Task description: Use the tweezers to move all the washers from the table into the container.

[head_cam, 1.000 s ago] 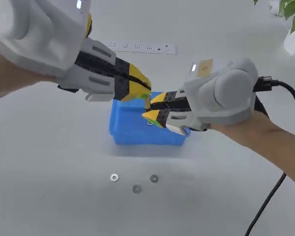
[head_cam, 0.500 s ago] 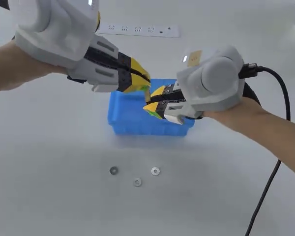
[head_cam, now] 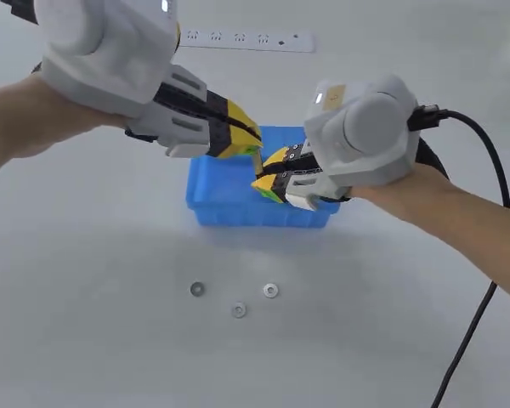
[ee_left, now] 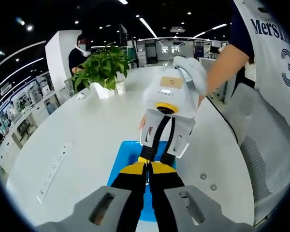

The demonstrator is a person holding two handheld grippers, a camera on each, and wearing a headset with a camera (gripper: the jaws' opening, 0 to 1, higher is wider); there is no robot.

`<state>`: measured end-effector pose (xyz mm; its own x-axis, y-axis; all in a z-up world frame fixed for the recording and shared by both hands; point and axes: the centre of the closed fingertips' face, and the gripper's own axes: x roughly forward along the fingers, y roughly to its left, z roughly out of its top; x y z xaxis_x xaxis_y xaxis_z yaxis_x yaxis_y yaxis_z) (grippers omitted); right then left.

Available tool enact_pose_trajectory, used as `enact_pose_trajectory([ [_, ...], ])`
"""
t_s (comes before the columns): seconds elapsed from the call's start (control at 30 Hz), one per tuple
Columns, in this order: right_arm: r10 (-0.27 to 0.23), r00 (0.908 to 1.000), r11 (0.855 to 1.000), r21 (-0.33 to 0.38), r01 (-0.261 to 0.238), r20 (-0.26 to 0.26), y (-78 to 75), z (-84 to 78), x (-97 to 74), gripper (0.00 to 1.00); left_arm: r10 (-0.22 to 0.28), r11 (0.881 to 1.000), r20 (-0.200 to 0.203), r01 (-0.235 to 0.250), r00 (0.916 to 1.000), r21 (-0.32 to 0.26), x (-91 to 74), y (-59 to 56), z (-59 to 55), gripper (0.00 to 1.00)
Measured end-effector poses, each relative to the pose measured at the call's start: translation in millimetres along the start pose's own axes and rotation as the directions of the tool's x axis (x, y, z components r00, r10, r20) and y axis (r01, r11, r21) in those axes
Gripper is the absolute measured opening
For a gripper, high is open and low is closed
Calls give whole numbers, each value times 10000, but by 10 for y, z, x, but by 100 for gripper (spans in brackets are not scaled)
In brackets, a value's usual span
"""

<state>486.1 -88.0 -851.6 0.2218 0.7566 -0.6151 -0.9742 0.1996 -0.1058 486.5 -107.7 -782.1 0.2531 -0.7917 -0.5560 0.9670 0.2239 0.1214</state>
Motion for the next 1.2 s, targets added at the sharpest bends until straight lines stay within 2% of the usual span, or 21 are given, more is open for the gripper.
enact_pose_trajectory([
  [0.33, -112, 9999, 9999, -76, 111, -127, 1, -20, -8, 11, -26, 10000, -115, 26, 9999, -5, 21, -24, -12, 6],
  [0.7, -373, 9988, 9992, -158, 378, 310, 6, 117, -152, 11, 96, 9993, 1, -96, 10000, 372, -73, -65, 149, 6],
  [0.77, -445, 9983, 9986, -267, 455, 383, 10, 147, -187, 11, 82, 9988, -12, -81, 10000, 473, -93, -98, 173, 6],
  [1.0, -637, 9956, 9956, -648, 682, 687, 83, 279, -358, 11, 93, 9966, 146, -105, 9999, 819, -219, -224, 360, 5],
  [1.2, -651, 9936, 9938, -841, 728, 919, 220, 381, -508, 11, 37, 9925, 154, -55, 9999, 1219, -336, -388, 479, 5],
])
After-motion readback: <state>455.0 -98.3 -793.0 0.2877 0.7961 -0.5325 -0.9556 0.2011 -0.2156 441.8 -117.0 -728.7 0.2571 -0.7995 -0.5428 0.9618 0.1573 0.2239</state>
